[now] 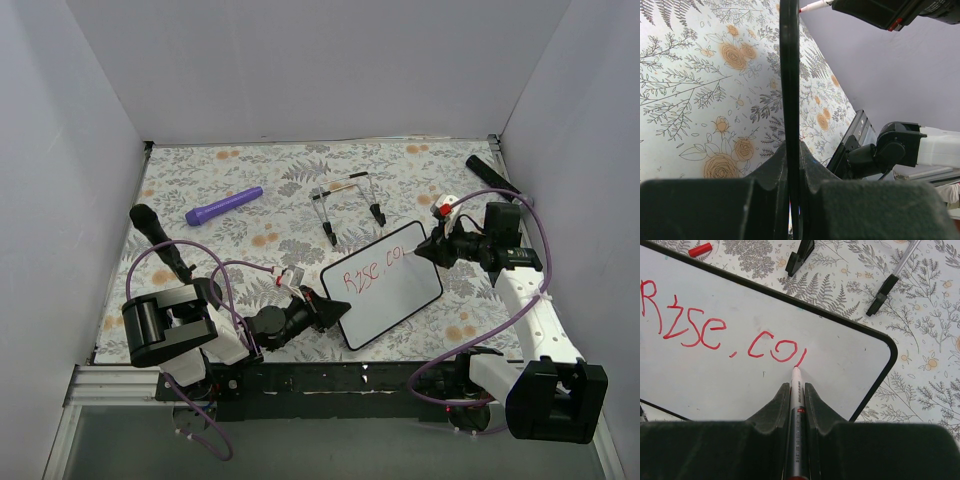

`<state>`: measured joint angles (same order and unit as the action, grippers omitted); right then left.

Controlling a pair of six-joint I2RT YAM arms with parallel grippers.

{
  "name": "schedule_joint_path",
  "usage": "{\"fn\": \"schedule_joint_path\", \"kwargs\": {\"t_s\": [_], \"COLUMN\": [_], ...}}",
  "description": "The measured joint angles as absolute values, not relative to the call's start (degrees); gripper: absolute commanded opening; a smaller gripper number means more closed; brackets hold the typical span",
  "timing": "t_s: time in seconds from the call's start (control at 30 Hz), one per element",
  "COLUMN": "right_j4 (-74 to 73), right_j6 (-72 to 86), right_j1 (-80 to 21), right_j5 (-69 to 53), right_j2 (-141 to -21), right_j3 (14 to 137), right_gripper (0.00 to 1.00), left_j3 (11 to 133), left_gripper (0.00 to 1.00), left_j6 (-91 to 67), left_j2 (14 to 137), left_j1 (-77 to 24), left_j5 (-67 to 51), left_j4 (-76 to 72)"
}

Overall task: Write a sentence on the whiteboard
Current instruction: Write on the whiteboard with the whiteboard.

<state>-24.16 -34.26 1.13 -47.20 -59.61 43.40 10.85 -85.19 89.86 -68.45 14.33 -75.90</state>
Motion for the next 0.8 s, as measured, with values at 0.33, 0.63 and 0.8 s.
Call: {"fn": "schedule_joint_path", "kwargs": {"t_s": [0.33,0.63,0.8], "right_j4": [-20.58,-19.05,-20.12], "right_j6": [-30.96,-29.74,-30.98], "right_j1": [1.13,1.13,1.15], "right_j5": [-46.87,-45.71,-44.95], "right_j2": [-61.30,-61.58,-61.56], "right_j3": [45.32,45.63,45.63], "right_gripper": [0.01,0.01,0.01], "left_j3": [10.85,10.83,10.74], "left_gripper": [0.00,0.00,0.00], "left_j6": [-85.06,-85.10,-85.25], "left_j2": [89.86,89.91,89.91], "left_j1": [-68.45,-68.45,-68.45], "left_j5": [14.31,14.33,14.35], "left_j4": [-75.90,-75.92,-75.92]}}
